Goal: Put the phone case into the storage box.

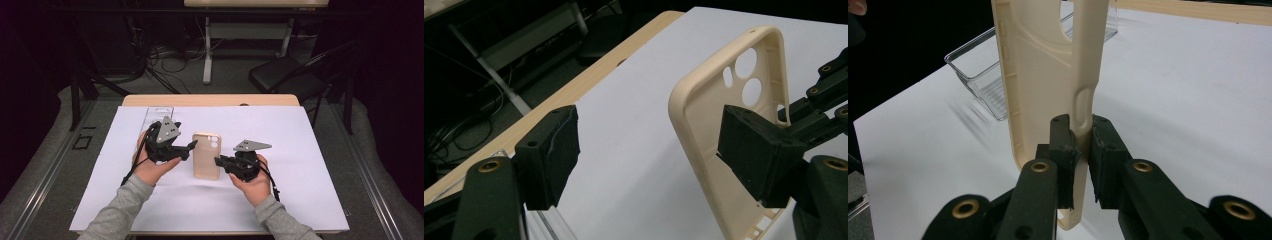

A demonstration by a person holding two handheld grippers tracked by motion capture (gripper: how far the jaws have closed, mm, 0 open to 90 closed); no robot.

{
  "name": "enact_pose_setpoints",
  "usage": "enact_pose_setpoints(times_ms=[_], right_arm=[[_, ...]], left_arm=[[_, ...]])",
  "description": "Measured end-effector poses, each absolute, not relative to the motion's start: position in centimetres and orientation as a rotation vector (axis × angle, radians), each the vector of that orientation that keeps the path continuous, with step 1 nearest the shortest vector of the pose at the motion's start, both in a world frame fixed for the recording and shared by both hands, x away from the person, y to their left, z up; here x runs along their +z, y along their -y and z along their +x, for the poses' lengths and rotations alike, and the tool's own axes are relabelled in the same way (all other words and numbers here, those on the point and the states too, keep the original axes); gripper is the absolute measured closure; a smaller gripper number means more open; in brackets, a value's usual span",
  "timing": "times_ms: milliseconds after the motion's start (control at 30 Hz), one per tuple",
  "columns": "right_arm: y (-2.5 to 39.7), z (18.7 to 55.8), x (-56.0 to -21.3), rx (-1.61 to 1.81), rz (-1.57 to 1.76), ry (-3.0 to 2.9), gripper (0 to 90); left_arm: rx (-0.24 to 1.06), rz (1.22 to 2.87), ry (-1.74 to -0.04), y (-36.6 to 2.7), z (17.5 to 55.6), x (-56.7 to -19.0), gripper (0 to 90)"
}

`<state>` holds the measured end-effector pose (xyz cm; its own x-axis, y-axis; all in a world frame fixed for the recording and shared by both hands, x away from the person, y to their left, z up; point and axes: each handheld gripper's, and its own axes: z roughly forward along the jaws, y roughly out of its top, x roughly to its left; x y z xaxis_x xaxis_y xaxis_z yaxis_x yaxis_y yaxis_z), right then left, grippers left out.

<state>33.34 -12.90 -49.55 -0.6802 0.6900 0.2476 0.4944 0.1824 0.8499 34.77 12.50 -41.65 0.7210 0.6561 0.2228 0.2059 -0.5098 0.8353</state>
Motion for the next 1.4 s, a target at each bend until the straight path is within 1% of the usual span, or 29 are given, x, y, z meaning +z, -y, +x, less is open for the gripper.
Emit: enact_pose_setpoints(times_ms=[167, 333, 467, 533, 600, 633, 833, 1000, 1233, 1400], right_arm=[[12.9, 33.3, -49.6, 1.501, 1.155, -2.261, 81.7], [12.9, 33.3, -49.6, 1.501, 1.155, -2.258, 81.6], [12.9, 33.4, -49.6, 1.498, 1.156, -2.257, 81.7], [12.9, 33.4, -49.6, 1.498, 1.158, -2.257, 81.7], [12.9, 33.4, -49.6, 1.497, 1.157, -2.257, 81.7], [12.9, 33.4, -49.6, 1.494, 1.157, -2.259, 81.7], [12.8, 33.3, -49.6, 1.49, 1.163, -2.259, 81.7], [12.8, 33.3, -49.6, 1.491, 1.165, -2.257, 81.7], [12.8, 33.3, -49.6, 1.492, 1.161, -2.256, 81.7], [12.8, 33.3, -49.6, 1.491, 1.16, -2.258, 81.7]], left_arm=[[0.691, 2.081, -0.633, -12.2, 34.8, -41.4, 25.1], [0.714, 2.089, -0.627, -12.0, 34.9, -41.3, 27.0], [0.732, 2.099, -0.611, -11.9, 34.9, -41.2, 30.3], [0.745, 2.112, -0.598, -11.7, 34.8, -41.2, 34.2], [0.756, 2.121, -0.582, -11.6, 34.7, -41.2, 35.8], [0.758, 2.123, -0.576, -11.5, 34.7, -41.2, 38.4], [0.786, 2.155, -0.548, -11.0, 34.6, -41.3, 45.1], [0.814, 2.174, -0.522, -10.6, 34.5, -41.2, 48.9], [0.84, 2.189, -0.498, -10.1, 34.4, -41.2, 50.8], [0.839, 2.208, -0.491, -10.1, 34.5, -41.3, 55.0]])
